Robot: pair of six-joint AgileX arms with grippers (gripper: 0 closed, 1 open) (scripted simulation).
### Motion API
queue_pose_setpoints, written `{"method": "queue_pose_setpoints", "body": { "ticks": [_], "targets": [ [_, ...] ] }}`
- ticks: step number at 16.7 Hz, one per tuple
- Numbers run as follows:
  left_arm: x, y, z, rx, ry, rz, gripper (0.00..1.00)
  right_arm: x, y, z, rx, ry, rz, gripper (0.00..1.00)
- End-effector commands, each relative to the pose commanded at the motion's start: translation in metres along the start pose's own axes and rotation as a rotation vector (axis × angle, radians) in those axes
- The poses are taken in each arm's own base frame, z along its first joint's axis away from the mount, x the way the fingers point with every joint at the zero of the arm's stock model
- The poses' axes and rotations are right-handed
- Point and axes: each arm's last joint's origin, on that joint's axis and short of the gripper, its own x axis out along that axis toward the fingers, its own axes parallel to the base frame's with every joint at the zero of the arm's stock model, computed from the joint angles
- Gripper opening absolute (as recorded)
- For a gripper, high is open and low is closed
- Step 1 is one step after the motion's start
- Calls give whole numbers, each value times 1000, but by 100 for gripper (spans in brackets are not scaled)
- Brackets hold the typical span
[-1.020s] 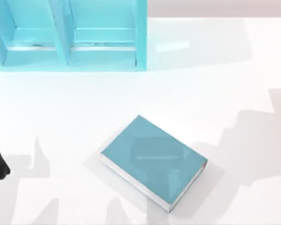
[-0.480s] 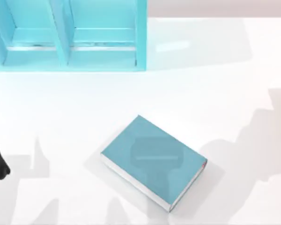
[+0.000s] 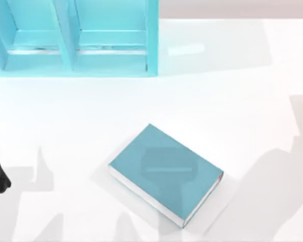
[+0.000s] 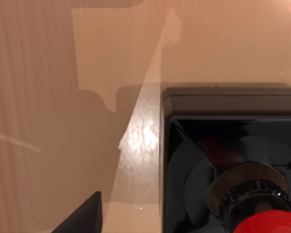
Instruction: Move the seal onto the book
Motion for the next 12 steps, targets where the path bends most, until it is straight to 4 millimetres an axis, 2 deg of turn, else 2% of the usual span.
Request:
{"method": "queue_pose_setpoints", "body": {
  "ticks": [3,12],
  "targets": [
    [0,0,0,0,0,0,100,0,0,0,0,0,0,100],
    [0,0,0,0,0,0,100,0,0,0,0,0,0,32]
  ]
}}
